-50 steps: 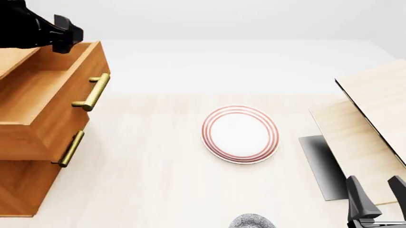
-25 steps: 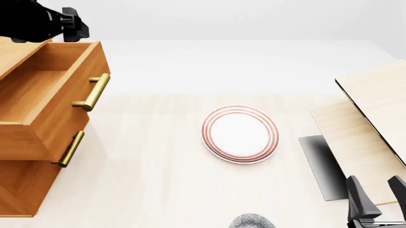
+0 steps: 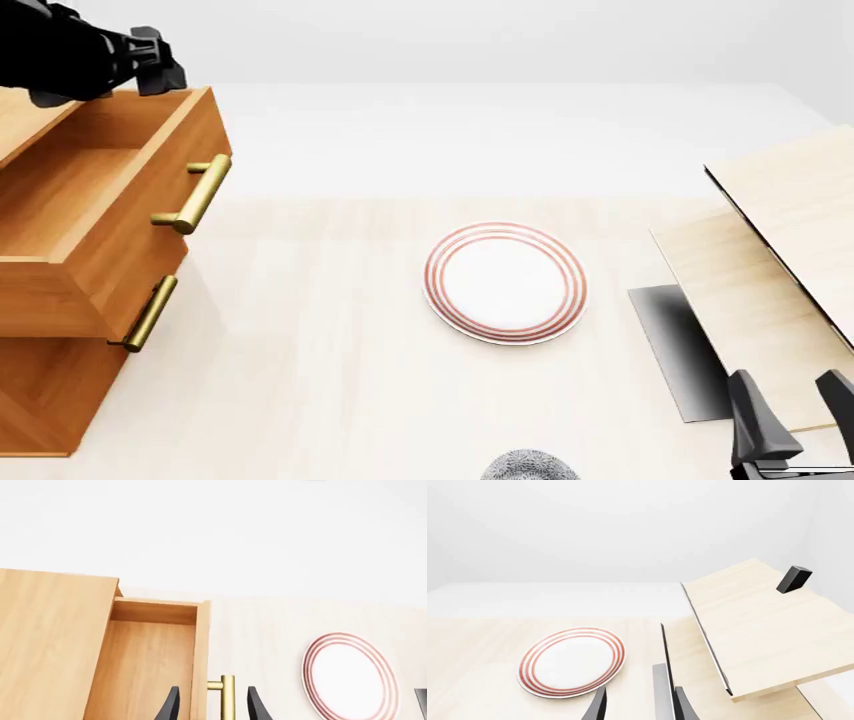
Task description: Open the top drawer of the cabinet and put the bowl in it.
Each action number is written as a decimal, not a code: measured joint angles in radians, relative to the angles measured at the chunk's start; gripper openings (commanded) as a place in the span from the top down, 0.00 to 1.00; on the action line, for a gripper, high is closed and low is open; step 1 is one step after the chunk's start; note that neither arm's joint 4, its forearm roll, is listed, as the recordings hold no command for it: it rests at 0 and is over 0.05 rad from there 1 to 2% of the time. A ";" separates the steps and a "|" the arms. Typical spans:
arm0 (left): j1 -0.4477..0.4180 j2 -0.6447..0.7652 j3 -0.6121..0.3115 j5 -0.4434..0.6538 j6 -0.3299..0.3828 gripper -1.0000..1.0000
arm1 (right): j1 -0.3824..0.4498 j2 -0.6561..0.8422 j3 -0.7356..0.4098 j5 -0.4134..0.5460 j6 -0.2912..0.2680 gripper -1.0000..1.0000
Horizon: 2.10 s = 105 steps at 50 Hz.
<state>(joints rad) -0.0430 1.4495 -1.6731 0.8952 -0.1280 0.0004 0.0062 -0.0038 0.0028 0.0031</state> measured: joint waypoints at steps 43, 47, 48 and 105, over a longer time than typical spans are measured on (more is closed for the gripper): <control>0.013 0.009 0.134 -0.086 -0.033 0.00 | 0.000 0.000 0.000 0.000 0.000 0.00; 0.014 0.010 0.142 -0.090 -0.033 0.00 | 0.000 0.000 0.000 0.000 0.000 0.00; 0.013 0.010 0.144 -0.092 -0.034 0.00 | 0.000 0.000 0.000 0.000 0.000 0.00; -0.041 0.048 0.228 -0.119 -0.005 0.00 | 0.000 0.000 0.000 0.000 0.000 0.00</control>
<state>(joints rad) -0.0842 1.4973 -1.4456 0.7761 -0.1335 0.0004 0.0061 -0.0038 0.0027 0.0032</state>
